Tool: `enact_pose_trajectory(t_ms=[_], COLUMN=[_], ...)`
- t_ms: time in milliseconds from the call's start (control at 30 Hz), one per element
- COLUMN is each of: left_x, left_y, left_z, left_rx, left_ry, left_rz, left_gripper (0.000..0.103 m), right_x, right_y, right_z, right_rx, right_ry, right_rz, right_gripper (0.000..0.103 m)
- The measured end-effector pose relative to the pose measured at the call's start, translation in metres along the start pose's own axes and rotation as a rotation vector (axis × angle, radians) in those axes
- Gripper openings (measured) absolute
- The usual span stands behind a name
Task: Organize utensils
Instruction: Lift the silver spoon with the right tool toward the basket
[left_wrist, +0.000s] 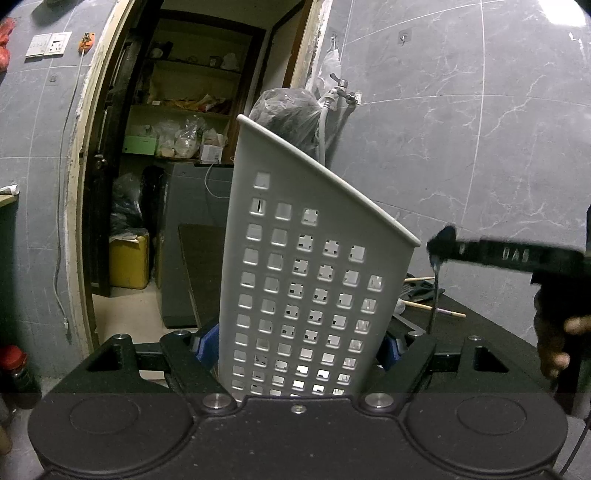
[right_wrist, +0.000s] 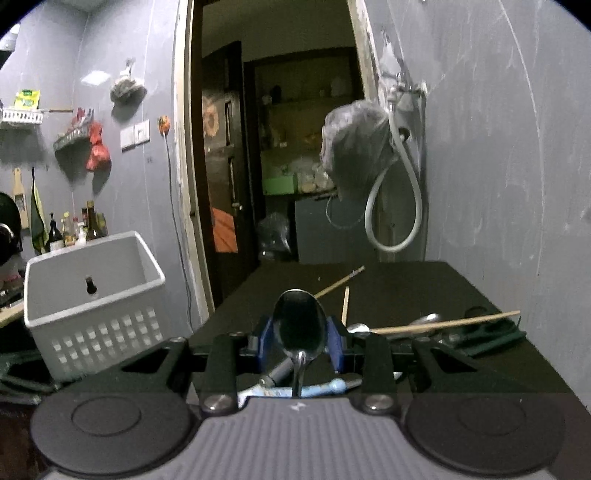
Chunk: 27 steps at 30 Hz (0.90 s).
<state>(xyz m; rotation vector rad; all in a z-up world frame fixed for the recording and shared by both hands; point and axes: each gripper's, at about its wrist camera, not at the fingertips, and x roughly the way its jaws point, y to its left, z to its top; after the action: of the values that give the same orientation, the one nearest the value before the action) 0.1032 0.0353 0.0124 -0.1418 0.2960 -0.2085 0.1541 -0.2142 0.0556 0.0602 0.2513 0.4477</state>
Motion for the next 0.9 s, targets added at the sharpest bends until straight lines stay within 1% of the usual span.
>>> enact_pose_trajectory(t_ms=[100,133,167,267,300,367,467,500,533,567,600,733,833,900], left_x=[0.001,0.0,0.0,0.0,0.001,-0.001,-0.002,-0.003,-0.003,-0.003,-0.003,-0.002,-0.002,-0.002], left_y=[-0.002,0.0,0.0,-0.001,-0.003,-0.003,-0.003,-0.002,-0.001,0.0,-0.001,-0.001,-0.001,-0.002], left_z=[0.0,0.0,0.0,0.0,0.0,-0.001,-0.002,-0.002,-0.002,-0.001,-0.002,-0.001,-0.001,-0.001], left_rx=[0.0,-0.001,-0.001,-0.004,-0.006,-0.008,-0.008,-0.007,-0.008,-0.009,-0.01,-0.013,-0.012,-0.013], left_ry=[0.0,0.0,0.0,0.0,0.001,0.0,0.0,0.0,0.0,-0.001,-0.001,-0.001,-0.001,-0.001], left_rz=[0.001,0.001,0.001,0.0,0.0,-0.002,-0.004,-0.005,-0.006,-0.007,-0.007,-0.008,-0.008,-0.008], left_gripper=[0.08,0.08,0.08,0.08,0.08,0.08,0.081,0.081,0.081,0.081,0.081,0.081,0.081,0.081], right_x=[-0.006,-0.009,-0.01,-0.01,-0.008,-0.002,0.008,0.011,0.016,0.02,0.025,0.038,0.037,0.034], right_y=[0.003,0.004,0.005,0.01,0.014,0.02,0.019,0.017,0.012,0.007,0.0,-0.026,-0.047,-0.058], right_z=[0.012,0.019,0.025,0.047,0.051,0.054,0.047,0.043,0.039,0.032,0.028,0.01,-0.008,-0.02], right_rx=[0.0,-0.003,-0.006,-0.007,-0.022,-0.05,-0.039,-0.028,-0.006,0.012,0.037,0.114,0.199,0.249], right_ry=[-0.048,-0.067,-0.077,-0.091,-0.092,-0.07,-0.009,0.01,0.032,0.057,0.084,0.197,0.248,0.271], right_rz=[-0.001,-0.002,0.002,0.009,-0.002,-0.006,-0.008,-0.017,-0.028,-0.036,-0.05,-0.098,-0.151,-0.165], right_gripper=[0.035,0.014,0.009,0.009,0.009,0.009,0.01,0.011,0.021,0.036,0.042,0.053,0.057,0.057])
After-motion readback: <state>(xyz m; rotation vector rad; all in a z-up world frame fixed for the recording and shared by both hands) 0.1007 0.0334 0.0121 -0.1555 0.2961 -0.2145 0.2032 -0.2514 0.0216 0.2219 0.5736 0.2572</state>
